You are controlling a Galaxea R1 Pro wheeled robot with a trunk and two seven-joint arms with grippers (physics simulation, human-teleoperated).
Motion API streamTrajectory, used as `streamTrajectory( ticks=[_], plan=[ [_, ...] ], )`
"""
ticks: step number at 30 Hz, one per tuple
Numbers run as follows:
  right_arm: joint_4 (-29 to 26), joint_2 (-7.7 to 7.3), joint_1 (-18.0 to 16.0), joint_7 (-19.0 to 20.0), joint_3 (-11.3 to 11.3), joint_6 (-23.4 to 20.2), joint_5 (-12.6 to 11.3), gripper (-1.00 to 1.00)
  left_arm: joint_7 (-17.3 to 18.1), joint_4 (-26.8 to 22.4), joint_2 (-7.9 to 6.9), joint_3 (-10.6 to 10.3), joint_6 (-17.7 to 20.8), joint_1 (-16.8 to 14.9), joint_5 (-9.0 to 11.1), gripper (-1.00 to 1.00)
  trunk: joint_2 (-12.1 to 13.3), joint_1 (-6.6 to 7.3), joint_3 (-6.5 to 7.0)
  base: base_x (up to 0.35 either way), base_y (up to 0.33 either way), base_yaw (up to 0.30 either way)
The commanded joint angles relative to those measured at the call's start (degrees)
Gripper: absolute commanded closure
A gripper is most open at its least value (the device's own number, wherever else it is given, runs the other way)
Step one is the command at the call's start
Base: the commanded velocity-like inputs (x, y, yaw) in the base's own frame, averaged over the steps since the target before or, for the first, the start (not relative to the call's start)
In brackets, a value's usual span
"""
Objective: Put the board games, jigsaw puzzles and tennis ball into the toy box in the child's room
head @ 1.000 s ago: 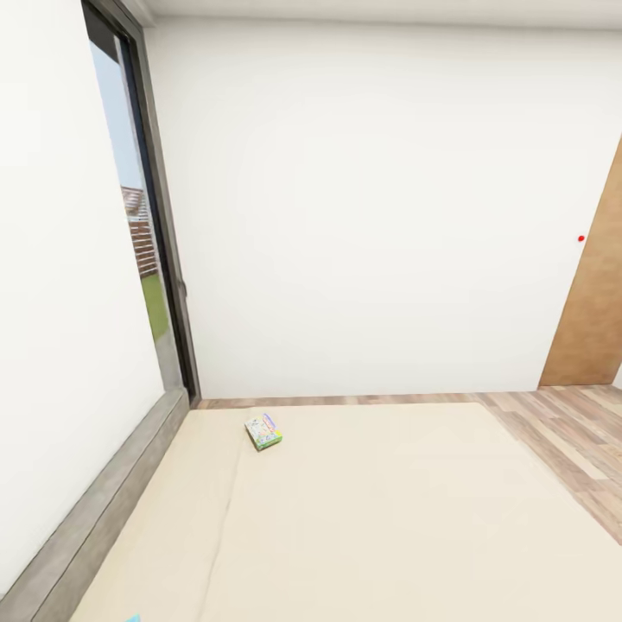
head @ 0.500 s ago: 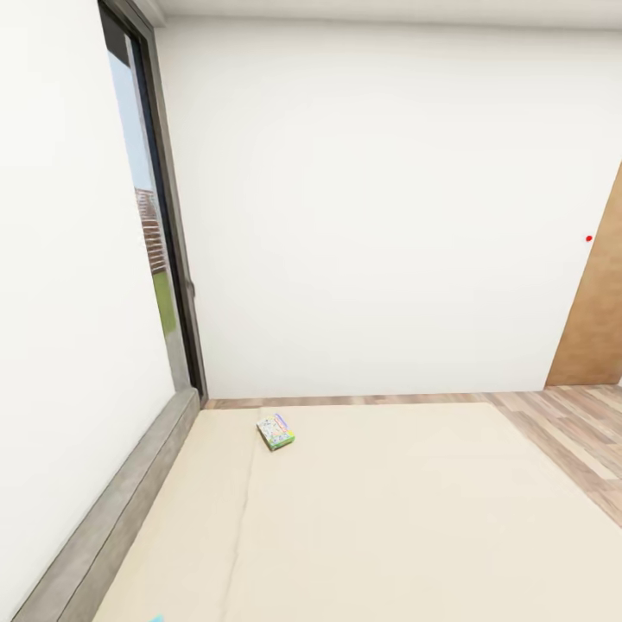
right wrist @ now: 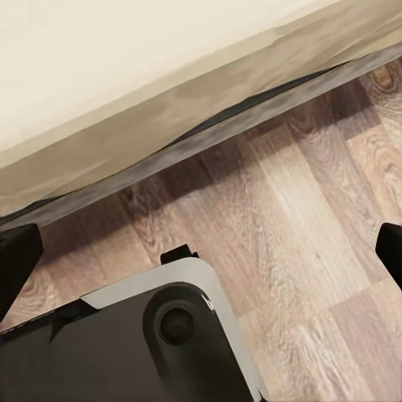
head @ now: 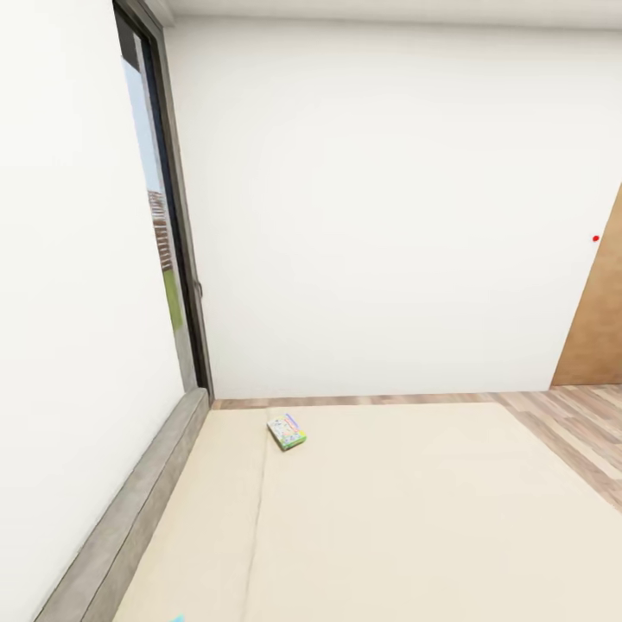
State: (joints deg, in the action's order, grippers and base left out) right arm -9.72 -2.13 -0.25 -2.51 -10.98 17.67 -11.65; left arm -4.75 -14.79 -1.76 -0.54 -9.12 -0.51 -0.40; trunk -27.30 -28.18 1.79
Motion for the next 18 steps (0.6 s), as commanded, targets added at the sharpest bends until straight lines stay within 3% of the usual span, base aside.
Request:
streamTrajectory(
  ticks=[1, 18],
  plan=[
    [0.0, 0.00, 0.0, 0.0, 0.2, 0.2, -0.6, -1.00, -0.2, 0.1, 0.00, -0.1, -0.2, 0.0, 0.0, -1.00, 0.0, -0.02, -0.02, 0.000, 0.115, 0.000],
    [0.0, -0.05, 0.0, 0.1, 0.2, 0.0, -0.6, -1.00, -0.2, 0.1, 0.00, 0.0, -0.2, 0.0, 0.0, -1.00, 0.0, -0.02, -0.02, 0.000, 0.022, 0.000]
  ],
)
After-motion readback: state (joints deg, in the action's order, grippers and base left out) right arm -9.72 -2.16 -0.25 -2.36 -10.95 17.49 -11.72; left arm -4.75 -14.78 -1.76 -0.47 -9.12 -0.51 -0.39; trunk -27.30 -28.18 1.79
